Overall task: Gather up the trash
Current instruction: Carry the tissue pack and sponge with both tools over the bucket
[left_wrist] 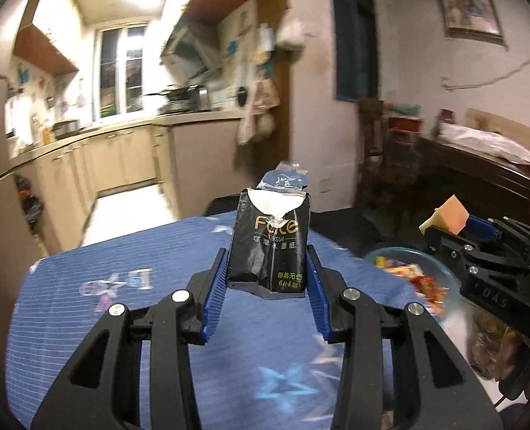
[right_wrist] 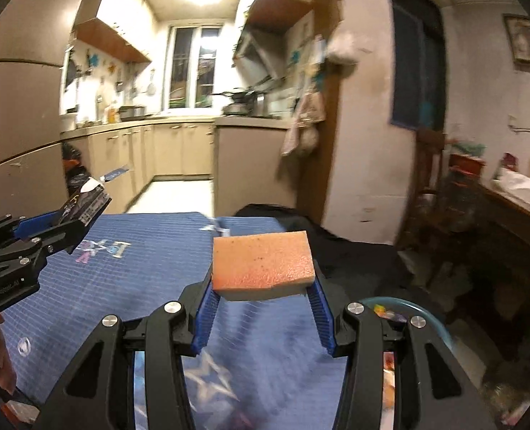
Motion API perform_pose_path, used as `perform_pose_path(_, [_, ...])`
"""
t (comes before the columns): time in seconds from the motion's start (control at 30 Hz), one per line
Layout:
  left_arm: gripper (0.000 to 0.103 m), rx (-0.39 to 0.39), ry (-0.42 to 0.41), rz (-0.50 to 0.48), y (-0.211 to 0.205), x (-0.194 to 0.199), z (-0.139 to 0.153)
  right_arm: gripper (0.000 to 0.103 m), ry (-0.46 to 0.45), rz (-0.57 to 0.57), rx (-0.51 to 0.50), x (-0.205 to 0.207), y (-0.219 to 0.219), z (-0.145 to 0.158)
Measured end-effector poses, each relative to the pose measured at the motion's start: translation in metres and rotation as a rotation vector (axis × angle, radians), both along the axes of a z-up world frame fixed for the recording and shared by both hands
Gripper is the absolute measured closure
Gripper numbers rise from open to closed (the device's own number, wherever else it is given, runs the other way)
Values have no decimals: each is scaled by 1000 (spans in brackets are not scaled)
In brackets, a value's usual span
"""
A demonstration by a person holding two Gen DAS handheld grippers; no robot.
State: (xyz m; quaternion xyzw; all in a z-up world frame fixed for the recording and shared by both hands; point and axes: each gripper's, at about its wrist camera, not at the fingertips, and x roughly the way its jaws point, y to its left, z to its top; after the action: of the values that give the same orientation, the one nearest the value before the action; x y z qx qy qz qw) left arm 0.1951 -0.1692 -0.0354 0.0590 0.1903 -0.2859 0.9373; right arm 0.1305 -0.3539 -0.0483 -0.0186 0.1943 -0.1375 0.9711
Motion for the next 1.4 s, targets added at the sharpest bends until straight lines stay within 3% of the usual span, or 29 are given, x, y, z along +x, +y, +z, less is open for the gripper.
perform_pose_path(0.33, [63, 24, 26, -256, -89, -95, -35, 55, 23, -222, 34, -163, -81, -32])
perform_pose_path(0.6, [63, 76, 82, -380, -138, -139, -72, 55, 90, -317, 108, -229, -122, -87])
perform_pose_path(0.9, [63, 146, 203, -460, -172, -158, -118, 55, 206, -354, 243, -247, -155, -155])
perform_pose_path(1.4, [63, 305, 417, -502, -221, -160, -209, 55, 387, -368, 395, -213, -189, -242])
